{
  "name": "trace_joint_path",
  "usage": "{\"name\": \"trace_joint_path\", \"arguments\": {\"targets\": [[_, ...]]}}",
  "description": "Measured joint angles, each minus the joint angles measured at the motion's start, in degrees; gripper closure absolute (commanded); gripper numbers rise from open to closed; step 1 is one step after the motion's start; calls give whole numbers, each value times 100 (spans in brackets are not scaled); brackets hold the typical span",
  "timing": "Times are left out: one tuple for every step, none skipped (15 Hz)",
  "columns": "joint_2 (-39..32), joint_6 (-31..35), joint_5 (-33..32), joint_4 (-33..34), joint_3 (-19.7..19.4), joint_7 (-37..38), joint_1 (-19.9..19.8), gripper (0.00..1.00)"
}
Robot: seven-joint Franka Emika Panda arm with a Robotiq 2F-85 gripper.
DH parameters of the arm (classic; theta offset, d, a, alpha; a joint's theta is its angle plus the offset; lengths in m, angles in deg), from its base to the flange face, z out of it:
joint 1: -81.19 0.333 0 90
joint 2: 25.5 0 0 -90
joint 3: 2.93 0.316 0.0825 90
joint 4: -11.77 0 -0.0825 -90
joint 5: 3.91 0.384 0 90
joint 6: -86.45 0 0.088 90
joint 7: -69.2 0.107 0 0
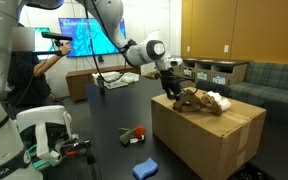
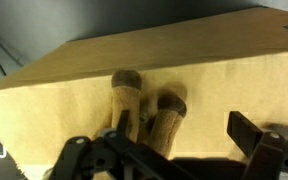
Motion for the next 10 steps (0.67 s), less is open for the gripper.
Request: {"name": "trace_joint_path", "arguments": {"targets": [[-33,83,-187,0,-108,84,55,0],[-77,161,-360,0,-216,167,96,0],[-139,256,-538,1,-330,274,129,0],[-215,358,-719,4,-458,403,159,0],[-301,457,-867,11,-575,525,181,0],[-393,551,-984,36,-681,639,200,0],[-482,626,-1089,72,-779,749,218,11],[-571,674,-1149,113,-862,833,231,26],[-661,716,-1175,158,-926,889,238,34],[-752,741,-1178,204,-973,930,241,42]]}}
